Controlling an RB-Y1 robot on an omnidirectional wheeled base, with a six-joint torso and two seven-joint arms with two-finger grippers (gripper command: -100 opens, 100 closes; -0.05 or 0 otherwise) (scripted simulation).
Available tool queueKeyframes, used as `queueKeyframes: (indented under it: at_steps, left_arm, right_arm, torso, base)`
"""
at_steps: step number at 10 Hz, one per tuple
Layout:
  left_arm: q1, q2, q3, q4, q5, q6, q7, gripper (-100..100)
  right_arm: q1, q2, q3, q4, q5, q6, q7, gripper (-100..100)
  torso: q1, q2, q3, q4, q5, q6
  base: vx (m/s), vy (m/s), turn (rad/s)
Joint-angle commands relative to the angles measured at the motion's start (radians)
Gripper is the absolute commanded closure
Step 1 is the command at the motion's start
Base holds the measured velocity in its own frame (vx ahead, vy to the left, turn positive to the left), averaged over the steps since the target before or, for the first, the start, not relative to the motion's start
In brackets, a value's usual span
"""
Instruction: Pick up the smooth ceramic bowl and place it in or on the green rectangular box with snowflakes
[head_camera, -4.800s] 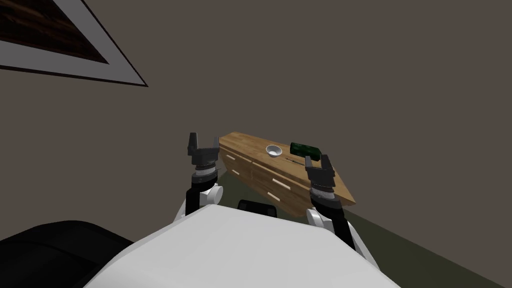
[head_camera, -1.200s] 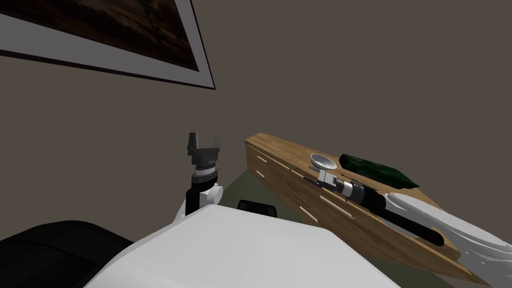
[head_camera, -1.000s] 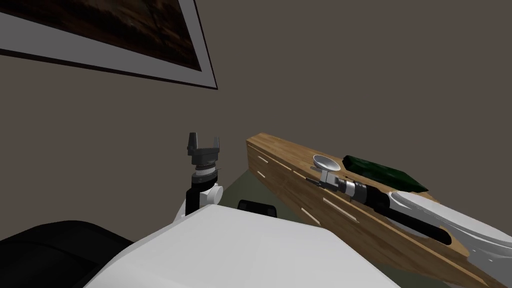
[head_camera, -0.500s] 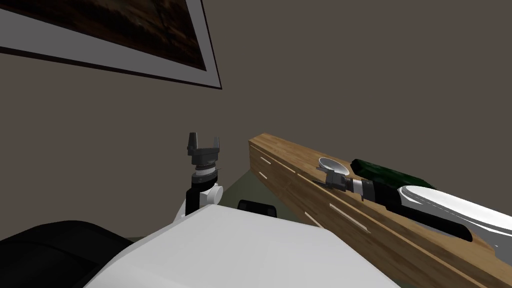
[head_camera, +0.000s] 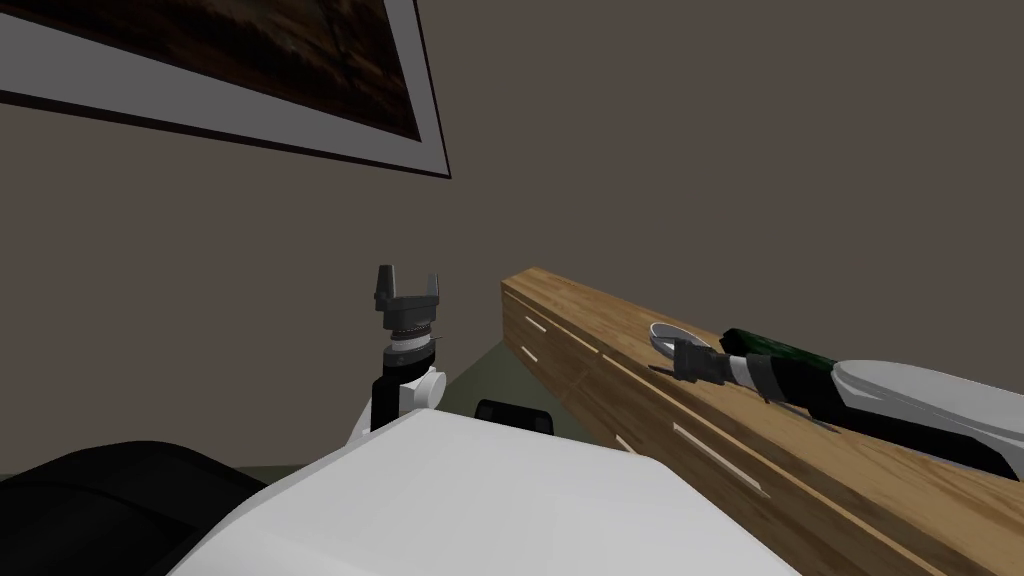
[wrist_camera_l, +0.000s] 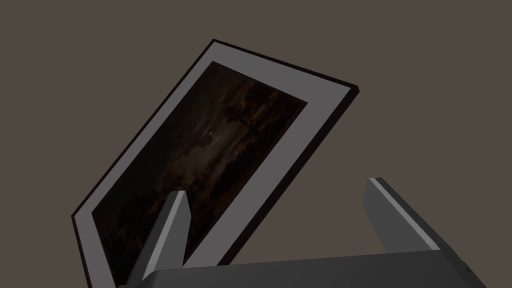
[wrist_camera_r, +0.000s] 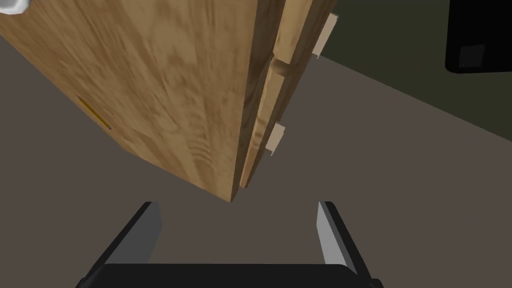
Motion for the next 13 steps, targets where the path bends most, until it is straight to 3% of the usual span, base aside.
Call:
queueKeyframes:
  at_steps: [1,5,6,7,11,13]
  left_arm:
    - [0.0,0.0,0.0,0.0,0.0,0.0,0.0,0]
    - [0.0,0.0,0.0,0.0,0.0,0.0,0.0,0]
    - [0.0,0.0,0.0,0.0,0.0,0.0,0.0,0]
    - [0.0,0.0,0.0,0.0,0.0,0.0,0.0,0]
    - [0.0,0.0,0.0,0.0,0.0,0.0,0.0,0]
    - [0.0,0.0,0.0,0.0,0.0,0.0,0.0,0]
  right_arm:
    - [-0.015,-0.011,0.016,0.029,0.019,-0.001,0.008,-100]
    - [-0.038,-0.097,0.072,0.14,0.116,0.022,0.03,-100]
    - [-0.038,-0.097,0.072,0.14,0.116,0.022,0.03,-100]
    - [-0.043,-0.119,0.102,0.184,0.154,0.033,0.036,-100]
    - [-0.03,-0.124,0.177,0.248,0.218,0.047,0.042,-100]
    - [-0.026,-0.125,0.171,0.238,0.214,0.054,0.041,-100]
  torso:
    - [0.0,0.0,0.0,0.0,0.0,0.0]
    - [-0.002,0.0,0.0,0.0,0.0,0.0]
    - [-0.003,-0.001,0.0,0.0,-0.001,0.0]
    - [-0.002,0.001,0.0,0.0,-0.001,0.001]
    - [-0.004,0.0,0.0,0.0,-0.002,0.0]
    - [-0.004,0.0,0.0,0.0,-0.002,0.0]
  base:
    - [0.022,-0.019,0.044]
    - [0.034,-0.034,0.087]
    - [0.027,-0.042,0.022]
    - [0.04,-0.062,0.073]
    - [0.042,-0.08,0.063]
    - [0.018,-0.045,0.014]
